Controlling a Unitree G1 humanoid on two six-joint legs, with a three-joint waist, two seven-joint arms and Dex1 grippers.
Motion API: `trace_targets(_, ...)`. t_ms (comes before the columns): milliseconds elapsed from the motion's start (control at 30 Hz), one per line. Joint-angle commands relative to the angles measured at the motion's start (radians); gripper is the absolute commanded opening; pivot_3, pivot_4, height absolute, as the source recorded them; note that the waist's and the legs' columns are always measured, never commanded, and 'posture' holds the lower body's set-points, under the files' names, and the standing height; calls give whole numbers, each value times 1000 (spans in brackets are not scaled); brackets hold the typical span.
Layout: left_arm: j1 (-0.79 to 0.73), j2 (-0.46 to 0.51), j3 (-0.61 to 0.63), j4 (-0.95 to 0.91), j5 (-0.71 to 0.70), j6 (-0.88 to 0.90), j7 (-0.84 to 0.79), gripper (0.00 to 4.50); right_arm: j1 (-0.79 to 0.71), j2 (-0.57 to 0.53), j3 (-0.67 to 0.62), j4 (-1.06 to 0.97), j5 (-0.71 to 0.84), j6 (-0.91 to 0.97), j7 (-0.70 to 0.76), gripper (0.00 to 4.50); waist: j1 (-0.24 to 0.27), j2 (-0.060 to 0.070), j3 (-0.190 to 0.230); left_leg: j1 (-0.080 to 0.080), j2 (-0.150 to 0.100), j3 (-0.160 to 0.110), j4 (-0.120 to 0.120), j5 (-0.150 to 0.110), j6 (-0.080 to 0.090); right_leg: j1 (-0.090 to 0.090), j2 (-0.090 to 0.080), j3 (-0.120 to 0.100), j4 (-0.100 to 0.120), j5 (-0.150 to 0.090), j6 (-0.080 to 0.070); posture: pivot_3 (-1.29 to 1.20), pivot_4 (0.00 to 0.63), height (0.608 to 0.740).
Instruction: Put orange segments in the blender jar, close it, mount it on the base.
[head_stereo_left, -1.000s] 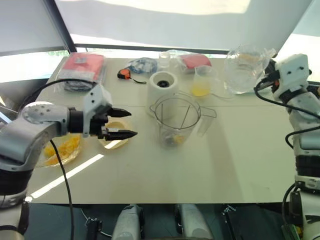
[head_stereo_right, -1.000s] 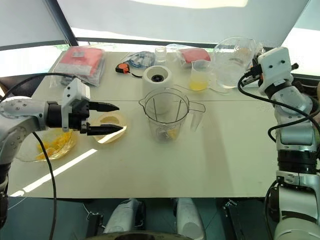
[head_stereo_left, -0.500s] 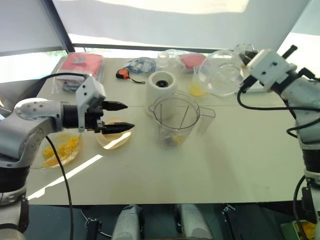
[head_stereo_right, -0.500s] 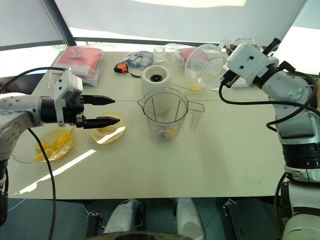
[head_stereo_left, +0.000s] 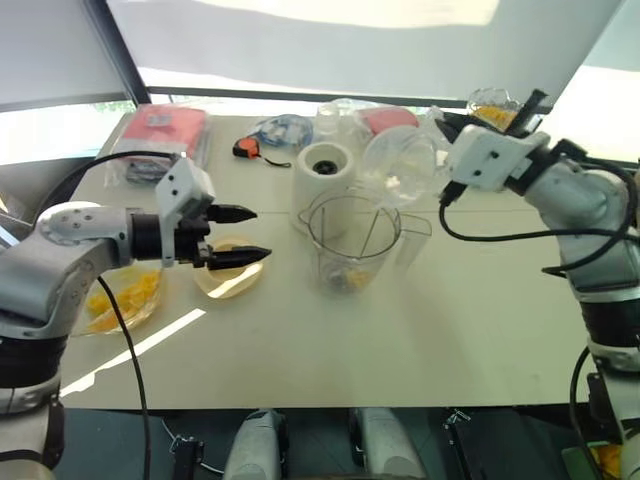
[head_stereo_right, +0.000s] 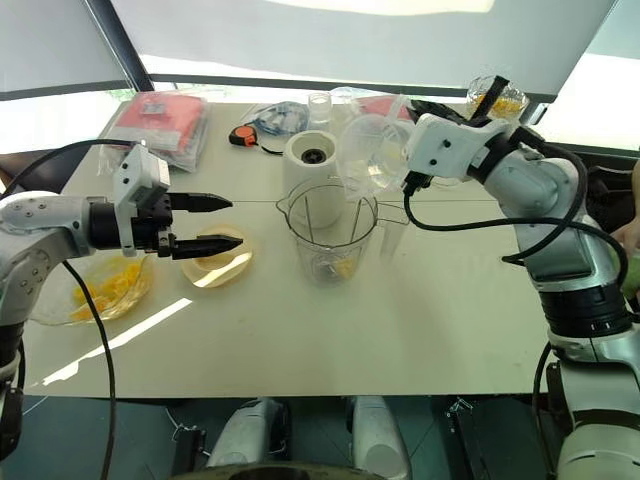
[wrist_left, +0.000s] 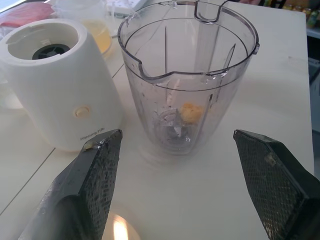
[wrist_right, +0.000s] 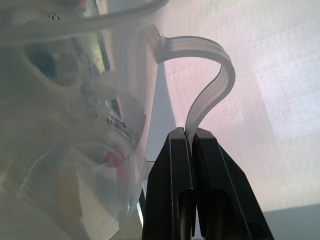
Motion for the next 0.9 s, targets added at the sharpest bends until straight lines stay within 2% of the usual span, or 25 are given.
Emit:
trace_targets(33, -3, -1, 12, -22, 3, -18, 5, 3712, -42, -19, 2, -37, -53, -59, -4, 38, 0, 0, 0, 0, 0, 0, 0, 0, 0, 0, 0, 0, 0, 0, 0, 0, 150, 740)
trace_targets(900, -25, -21, -4, -25, -1, -5, 24, 3712, -98, -13, 13, 24, -275, -244, -98, 38, -1, 0, 0, 0, 0, 0, 0, 0, 0, 0, 0, 0, 1, 0, 0, 0, 150, 740)
